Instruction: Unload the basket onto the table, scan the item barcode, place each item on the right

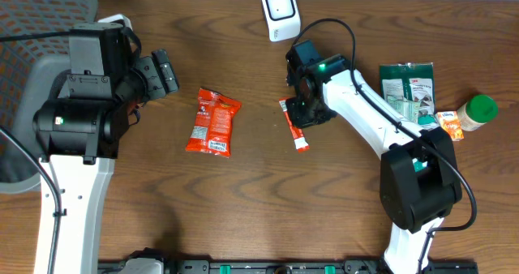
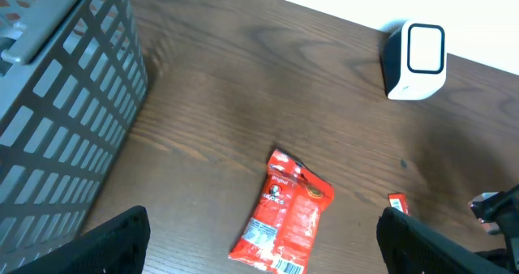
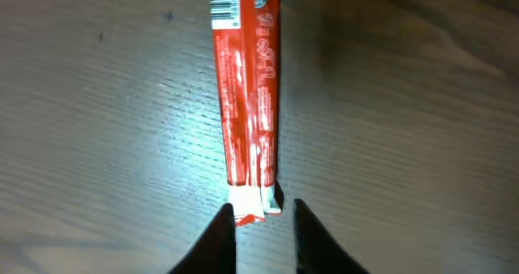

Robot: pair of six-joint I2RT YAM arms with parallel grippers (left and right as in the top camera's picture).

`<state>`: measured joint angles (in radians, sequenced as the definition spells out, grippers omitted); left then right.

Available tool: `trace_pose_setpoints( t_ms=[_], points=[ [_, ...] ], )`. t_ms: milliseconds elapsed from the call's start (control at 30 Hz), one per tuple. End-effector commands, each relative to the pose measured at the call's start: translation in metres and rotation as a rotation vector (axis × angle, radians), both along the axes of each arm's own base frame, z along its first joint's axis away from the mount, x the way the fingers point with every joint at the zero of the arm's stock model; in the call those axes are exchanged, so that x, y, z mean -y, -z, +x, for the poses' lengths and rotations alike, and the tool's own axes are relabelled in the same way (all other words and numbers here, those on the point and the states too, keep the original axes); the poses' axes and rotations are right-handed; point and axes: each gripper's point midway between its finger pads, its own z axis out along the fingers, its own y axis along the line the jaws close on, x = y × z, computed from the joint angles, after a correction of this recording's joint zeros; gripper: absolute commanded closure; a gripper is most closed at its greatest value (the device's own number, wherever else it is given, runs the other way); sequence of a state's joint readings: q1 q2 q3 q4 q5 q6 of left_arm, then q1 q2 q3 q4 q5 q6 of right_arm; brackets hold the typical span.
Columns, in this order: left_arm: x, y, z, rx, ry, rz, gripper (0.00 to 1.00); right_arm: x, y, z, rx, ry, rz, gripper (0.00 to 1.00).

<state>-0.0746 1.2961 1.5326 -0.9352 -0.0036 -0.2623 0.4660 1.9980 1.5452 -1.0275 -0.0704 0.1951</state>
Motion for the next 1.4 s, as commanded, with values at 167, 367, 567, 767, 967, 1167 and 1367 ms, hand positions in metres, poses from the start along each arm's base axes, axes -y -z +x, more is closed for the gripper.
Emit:
trace_pose_setpoints(
  t_ms=[167, 367, 567, 767, 967, 1167, 1367],
  points=[
    [-0.003, -0.001, 0.001, 0.003, -0.010, 0.005, 0.10, 0.005, 0.025, -0.006, 0.002, -0.039, 0.004, 0.68],
    [-0.003, -0.001, 0.001, 0.003, -0.010, 0.005, 0.10, 0.007, 0.048, -0.009, 0.021, -0.038, 0.013, 0.70],
    [-0.003, -0.001, 0.001, 0.003, -0.010, 0.005, 0.10, 0.007, 0.062, -0.013, 0.033, -0.021, 0.025, 0.76],
    [-0.003, -0.001, 0.001, 0.003, -0.010, 0.005, 0.10, 0.010, 0.071, -0.018, 0.023, 0.016, 0.024, 0.93],
    [-0.003, -0.001, 0.001, 0.004, -0.011, 0.005, 0.10, 0.007, 0.060, -0.010, 0.053, 0.016, 0.037, 0.99],
    [-0.003, -0.001, 0.001, 0.003, -0.010, 0.005, 0.10, 0.033, 0.011, 0.015, 0.259, 0.044, -0.105, 0.99],
    [-0.003, -0.001, 0.001, 0.003, -0.010, 0.005, 0.10, 0.065, -0.031, 0.016, 0.420, 0.056, -0.370, 0.99]
  ],
)
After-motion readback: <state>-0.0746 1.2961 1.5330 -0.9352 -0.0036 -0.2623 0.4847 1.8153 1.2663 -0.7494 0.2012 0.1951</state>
